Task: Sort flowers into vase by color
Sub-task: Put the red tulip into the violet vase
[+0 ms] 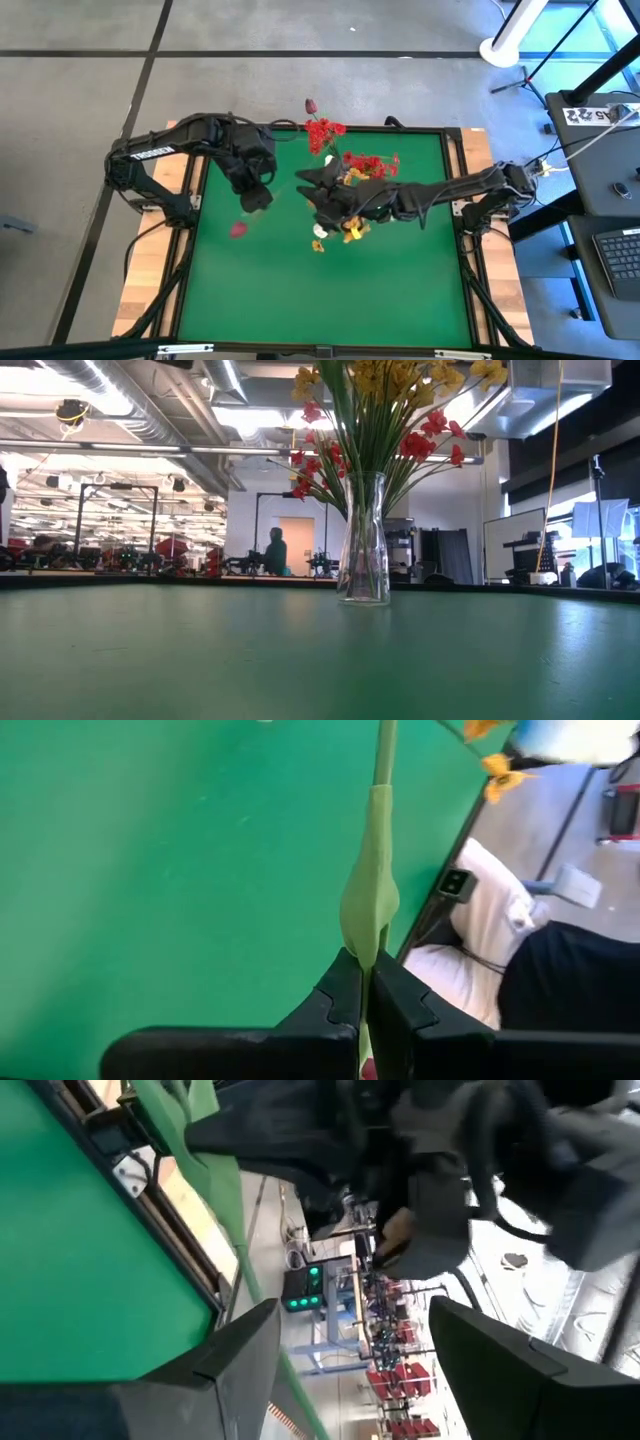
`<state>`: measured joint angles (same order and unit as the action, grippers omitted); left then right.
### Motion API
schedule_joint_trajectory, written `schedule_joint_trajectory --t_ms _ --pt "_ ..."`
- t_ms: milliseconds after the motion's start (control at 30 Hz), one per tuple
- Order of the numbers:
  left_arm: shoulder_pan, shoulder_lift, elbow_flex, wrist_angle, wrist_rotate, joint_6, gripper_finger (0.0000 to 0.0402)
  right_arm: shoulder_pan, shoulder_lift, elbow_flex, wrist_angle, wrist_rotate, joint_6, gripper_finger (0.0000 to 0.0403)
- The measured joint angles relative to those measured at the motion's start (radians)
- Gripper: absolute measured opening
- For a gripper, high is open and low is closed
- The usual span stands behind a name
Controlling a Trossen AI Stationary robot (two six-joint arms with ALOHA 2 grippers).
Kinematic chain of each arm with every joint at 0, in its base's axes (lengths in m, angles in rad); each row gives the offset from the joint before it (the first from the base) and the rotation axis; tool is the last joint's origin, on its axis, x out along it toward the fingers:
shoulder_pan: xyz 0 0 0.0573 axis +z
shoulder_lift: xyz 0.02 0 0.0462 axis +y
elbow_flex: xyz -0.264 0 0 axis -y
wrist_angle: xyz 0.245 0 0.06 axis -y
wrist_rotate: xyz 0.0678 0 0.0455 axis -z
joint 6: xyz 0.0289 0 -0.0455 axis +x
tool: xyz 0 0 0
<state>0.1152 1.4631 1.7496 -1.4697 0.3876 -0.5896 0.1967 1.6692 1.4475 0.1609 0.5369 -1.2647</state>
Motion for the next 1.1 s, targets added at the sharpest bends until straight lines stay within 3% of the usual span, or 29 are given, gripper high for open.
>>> schedule_joint_trajectory --t_ms 500,633,967,1100 --pt "-0.008 -0.002 0.080 0.078 0.045 -0.007 0.0000 0.000 0.012 0.000 -0.024 0.006 0.002 0.0246" --pt "-0.019 0.000 0.080 0.081 0.046 -0.006 0.0000 0.000 0.012 0.000 -0.031 0.004 0.021 0.0203" --pt "-0.020 0.000 0.080 0.079 0.046 -0.006 0.0000 0.000 0.012 0.000 -0.033 0.011 0.037 0.0042" --pt "-0.020 0.000 0.080 0.080 0.048 -0.006 0.0000 0.000 0.012 -0.001 -0.042 0.021 0.036 0.0007"
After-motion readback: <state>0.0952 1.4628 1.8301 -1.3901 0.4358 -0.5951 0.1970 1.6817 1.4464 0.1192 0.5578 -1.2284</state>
